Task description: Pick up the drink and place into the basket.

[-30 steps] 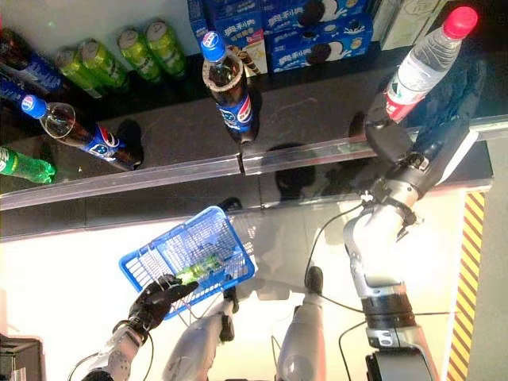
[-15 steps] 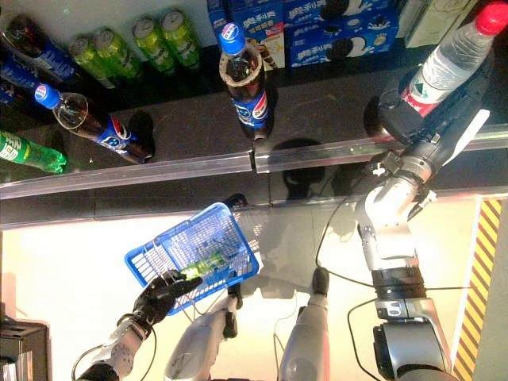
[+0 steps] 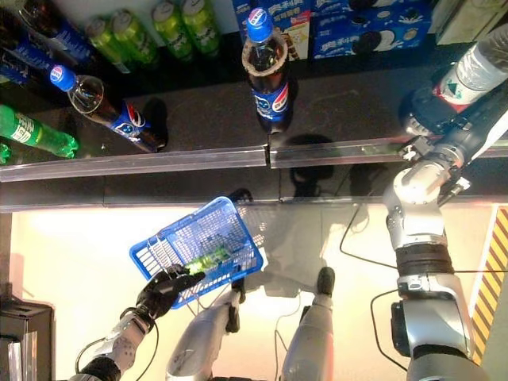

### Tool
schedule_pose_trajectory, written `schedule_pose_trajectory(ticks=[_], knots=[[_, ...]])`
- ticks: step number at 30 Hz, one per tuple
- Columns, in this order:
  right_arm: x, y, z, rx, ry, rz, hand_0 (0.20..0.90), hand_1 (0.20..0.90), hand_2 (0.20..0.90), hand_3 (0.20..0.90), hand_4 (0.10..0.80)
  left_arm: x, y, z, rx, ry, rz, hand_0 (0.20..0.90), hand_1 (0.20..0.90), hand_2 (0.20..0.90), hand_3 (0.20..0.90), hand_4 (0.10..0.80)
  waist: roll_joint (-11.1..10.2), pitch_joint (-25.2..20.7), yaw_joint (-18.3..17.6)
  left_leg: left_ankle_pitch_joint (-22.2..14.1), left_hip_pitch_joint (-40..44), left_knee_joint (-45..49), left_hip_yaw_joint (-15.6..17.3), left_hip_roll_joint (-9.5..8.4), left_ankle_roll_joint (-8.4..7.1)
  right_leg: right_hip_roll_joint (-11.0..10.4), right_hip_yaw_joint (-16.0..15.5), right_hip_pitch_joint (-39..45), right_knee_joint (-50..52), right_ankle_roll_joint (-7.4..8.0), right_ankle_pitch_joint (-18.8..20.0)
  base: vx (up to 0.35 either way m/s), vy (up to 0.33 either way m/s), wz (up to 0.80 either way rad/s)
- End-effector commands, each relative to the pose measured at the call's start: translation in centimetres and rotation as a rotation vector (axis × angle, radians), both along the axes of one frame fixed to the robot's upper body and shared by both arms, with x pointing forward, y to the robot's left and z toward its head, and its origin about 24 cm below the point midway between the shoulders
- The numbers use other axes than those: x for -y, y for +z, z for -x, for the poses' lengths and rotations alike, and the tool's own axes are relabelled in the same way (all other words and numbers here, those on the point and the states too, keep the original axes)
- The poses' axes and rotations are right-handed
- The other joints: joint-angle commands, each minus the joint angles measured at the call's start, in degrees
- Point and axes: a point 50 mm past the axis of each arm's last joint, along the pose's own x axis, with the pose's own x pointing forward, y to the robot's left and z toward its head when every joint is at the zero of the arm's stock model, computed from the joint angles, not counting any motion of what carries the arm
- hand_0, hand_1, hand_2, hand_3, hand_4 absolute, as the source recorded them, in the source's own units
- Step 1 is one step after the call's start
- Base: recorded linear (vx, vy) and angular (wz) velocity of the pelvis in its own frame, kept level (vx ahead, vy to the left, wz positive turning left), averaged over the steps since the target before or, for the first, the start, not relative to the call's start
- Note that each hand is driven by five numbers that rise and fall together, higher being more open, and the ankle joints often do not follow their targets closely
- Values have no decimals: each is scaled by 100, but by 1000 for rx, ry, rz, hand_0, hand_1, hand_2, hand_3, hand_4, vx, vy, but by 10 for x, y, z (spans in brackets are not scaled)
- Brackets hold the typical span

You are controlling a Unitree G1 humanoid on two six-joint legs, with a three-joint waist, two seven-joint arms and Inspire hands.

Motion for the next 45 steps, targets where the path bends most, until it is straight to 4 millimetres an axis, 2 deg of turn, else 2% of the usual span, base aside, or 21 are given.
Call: schedule_pose_trajectory(ticks=[1,2,13,21,26,31,32,33,36,41,45], knots=[[10,89,23,301,-50,132,559,559,559,502,402,10,-19,42,-84,-130,67,300,300,300,200,100,-151,-70,143,-375,-444,1048,-368,193,-48,49,-190,-342,548,-541,-13,-25,-24,3],[12,89,25,307,-57,128,300,300,300,200,100,9,-19,41,-82,-132,65,300,300,300,200,100,-154,-61,147,-373,-466,1054,-371,192,-40,51,-189,-357,558,-539,-12,-37,-34,4],[9,93,33,369,-52,132,300,300,300,200,100,4,-14,37,-59,-89,68,300,300,300,200,100,-194,-35,81,-462,-538,1280,-331,225,-25,82,-161,-419,763,-576,-108,-22,-8,2],[5,82,45,391,-42,186,300,300,300,200,100,-8,-7,36,20,62,124,300,300,300,200,100,-179,-167,45,-439,-347,1193,-288,217,-30,64,-170,-242,787,-592,-193,-3,23,1],[-8,75,56,424,12,245,300,300,300,200,100,-18,4,31,110,159,151,300,300,300,200,100,-208,-272,-1,-402,-156,1045,-269,222,-43,104,-189,-99,789,-610,-261,4,6,0],[-34,57,71,415,170,371,300,300,300,200,100,-32,21,28,238,290,229,300,300,300,200,100,-255,-470,-58,-348,105,950,-243,256,-73,138,-240,151,837,-661,-394,23,14,-1],[-34,55,71,413,170,370,300,300,300,200,100,-32,21,29,235,290,227,300,300,300,200,100,-263,-473,-60,-345,120,941,-247,255,-74,136,-246,166,835,-661,-397,66,14,-1],[-48,43,76,384,277,423,300,300,300,200,100,-36,26,29,277,325,254,300,300,300,200,100,-292,-562,-89,-312,249,894,-248,268,-84,152,-260,293,852,-681,-457,71,12,2],[-65,26,84,352,445,478,300,300,300,200,100,-36,34,31,335,323,278,300,300,300,200,100,-341,-714,-114,-262,428,818,-250,284,-101,173,-303,492,835,-713,-517,83,14,2],[-90,10,97,363,754,481,300,300,300,200,100,-33,45,35,422,284,287,300,300,300,200,100,-357,-922,-121,-216,752,686,-229,325,-126,212,-371,823,825,-747,-623,80,20,10],[-111,0,100,364,994,438,300,300,300,200,100,-32,53,35,478,267,298,300,300,300,200,100,-356,-1070,-86,-177,990,563,-247,339,-149,230,-421,1092,759,-755,-681,80,40,6]])
